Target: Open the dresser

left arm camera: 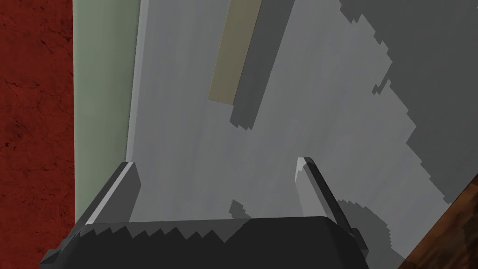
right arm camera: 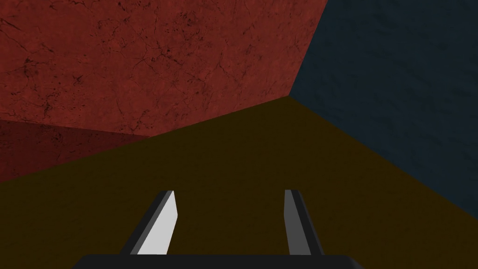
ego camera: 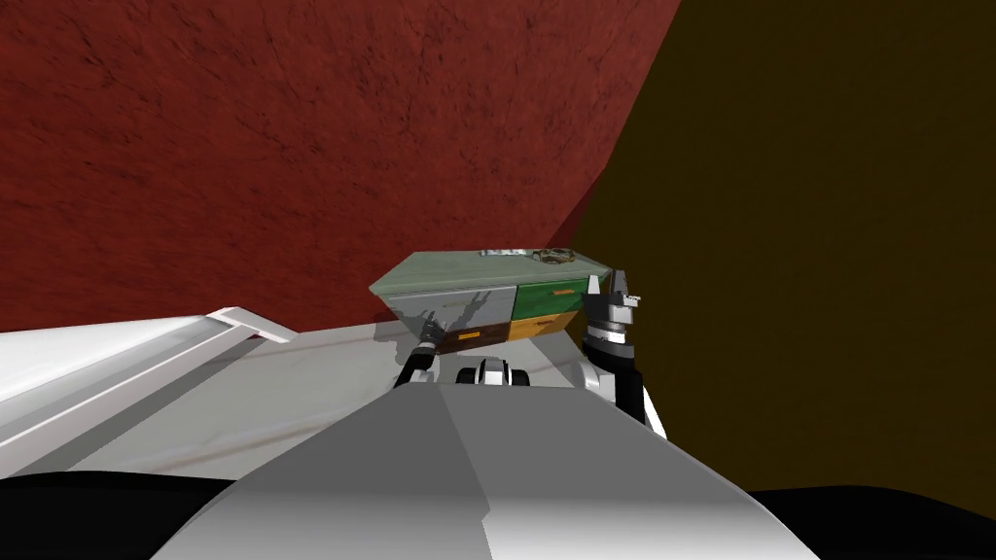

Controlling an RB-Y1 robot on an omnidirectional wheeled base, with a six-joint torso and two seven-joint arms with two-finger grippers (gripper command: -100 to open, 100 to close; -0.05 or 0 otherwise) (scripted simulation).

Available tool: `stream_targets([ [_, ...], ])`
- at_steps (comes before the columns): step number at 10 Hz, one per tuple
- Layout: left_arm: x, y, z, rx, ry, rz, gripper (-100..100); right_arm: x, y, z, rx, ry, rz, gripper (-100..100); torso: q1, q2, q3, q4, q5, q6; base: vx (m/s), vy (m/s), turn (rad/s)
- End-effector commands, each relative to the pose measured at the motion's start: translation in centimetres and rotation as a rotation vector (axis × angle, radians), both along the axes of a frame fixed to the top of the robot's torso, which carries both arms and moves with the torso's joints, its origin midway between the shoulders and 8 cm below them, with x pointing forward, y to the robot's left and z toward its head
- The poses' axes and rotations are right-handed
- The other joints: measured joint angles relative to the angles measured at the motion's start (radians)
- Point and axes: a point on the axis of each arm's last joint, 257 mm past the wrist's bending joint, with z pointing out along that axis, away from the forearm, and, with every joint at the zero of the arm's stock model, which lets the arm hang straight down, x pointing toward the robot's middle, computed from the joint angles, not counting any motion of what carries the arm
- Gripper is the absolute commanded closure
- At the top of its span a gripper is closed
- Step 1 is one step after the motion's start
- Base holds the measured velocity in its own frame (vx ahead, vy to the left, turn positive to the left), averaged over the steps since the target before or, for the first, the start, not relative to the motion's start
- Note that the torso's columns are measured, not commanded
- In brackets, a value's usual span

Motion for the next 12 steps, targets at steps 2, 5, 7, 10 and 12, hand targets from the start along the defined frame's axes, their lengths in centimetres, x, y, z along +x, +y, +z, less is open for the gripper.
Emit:
stream_targets([
  [2,0.5,0.2,0.7,-0.003,-0.001,0.007,-100,0.0,0.0,0.0,0.0,0.0,0.0,0,0.0,-0.006,-0.004,-0.002,0.0,0.0,0.178,-0.006,-0.002],
  [5,0.7,-1.0,0.8,-0.064,-0.014,0.032,-100,0.0,0.0,0.0,0.0,0.0,0.0,0,0.001,0.005,0.003,0.001,0.0,0.0,0.075,0.005,0.0],
  [7,0.8,-1.9,0.8,-0.107,-0.022,0.05,-100,0.0,0.0,0.0,0.0,0.0,0.0,0,0.0,0.005,0.003,0.001,0.0,0.0,-0.003,0.005,-0.001],
  [10,0.9,-1.9,1.3,-0.115,-0.024,0.056,-100,0.0,0.0,0.0,0.0,0.0,0.0,0,0.0,-0.001,-0.001,0.0,0.0,0.0,0.034,0.002,-0.005],
  [12,0.9,-2.0,1.1,-0.115,-0.024,0.055,100,0.0,0.0,0.0,0.0,0.0,0.0,0,0.001,-0.003,-0.002,-0.001,0.0,0.0,0.038,0.003,-0.001],
])
